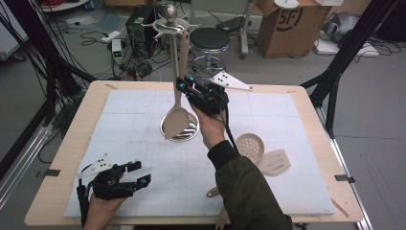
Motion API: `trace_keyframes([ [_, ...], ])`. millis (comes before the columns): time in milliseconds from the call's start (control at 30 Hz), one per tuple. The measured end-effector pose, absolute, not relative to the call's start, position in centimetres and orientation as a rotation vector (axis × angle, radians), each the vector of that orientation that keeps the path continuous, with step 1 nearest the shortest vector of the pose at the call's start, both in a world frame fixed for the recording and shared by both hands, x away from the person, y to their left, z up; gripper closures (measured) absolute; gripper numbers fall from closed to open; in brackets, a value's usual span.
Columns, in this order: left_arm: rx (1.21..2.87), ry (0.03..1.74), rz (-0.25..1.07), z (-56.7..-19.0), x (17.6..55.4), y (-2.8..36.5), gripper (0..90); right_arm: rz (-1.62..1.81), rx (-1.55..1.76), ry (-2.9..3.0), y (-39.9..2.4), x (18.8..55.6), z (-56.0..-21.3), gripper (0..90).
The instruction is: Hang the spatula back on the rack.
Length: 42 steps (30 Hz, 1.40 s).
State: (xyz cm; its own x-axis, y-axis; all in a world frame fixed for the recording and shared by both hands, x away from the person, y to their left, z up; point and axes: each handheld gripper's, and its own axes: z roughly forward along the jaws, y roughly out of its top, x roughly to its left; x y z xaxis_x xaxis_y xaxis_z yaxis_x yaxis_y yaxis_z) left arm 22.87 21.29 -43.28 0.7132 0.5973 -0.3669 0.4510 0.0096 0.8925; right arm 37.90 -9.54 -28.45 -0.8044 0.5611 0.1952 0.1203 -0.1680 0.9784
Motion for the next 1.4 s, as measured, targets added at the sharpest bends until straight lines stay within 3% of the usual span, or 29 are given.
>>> trace_keyframes([
  [800,1.615,0.857,0.148,-43.1,22.8,21.3,26.5,2.045,0.818,1.813,-9.2,38.5,-29.2,75.3],
  [833,1.616,0.858,0.148,-43.1,22.7,21.3,26.5,2.045,0.821,1.814,-9.2,38.5,-29.2,73.8],
  [900,1.617,0.857,0.147,-43.1,22.8,21.3,26.5,2.046,0.832,1.809,-9.3,38.6,-29.2,61.2],
  [1067,1.616,0.858,0.152,-43.1,22.7,21.4,26.5,2.0,0.856,1.81,-9.3,38.5,-29.3,47.7],
  [1167,1.612,0.861,0.149,-43.1,22.7,21.4,26.5,1.997,0.86,1.785,-9.6,38.3,-29.1,43.8],
  [1400,1.616,0.858,0.151,-43.1,22.7,21.3,26.5,2.063,0.838,1.696,-10.8,37.7,-28.6,43.6],
])
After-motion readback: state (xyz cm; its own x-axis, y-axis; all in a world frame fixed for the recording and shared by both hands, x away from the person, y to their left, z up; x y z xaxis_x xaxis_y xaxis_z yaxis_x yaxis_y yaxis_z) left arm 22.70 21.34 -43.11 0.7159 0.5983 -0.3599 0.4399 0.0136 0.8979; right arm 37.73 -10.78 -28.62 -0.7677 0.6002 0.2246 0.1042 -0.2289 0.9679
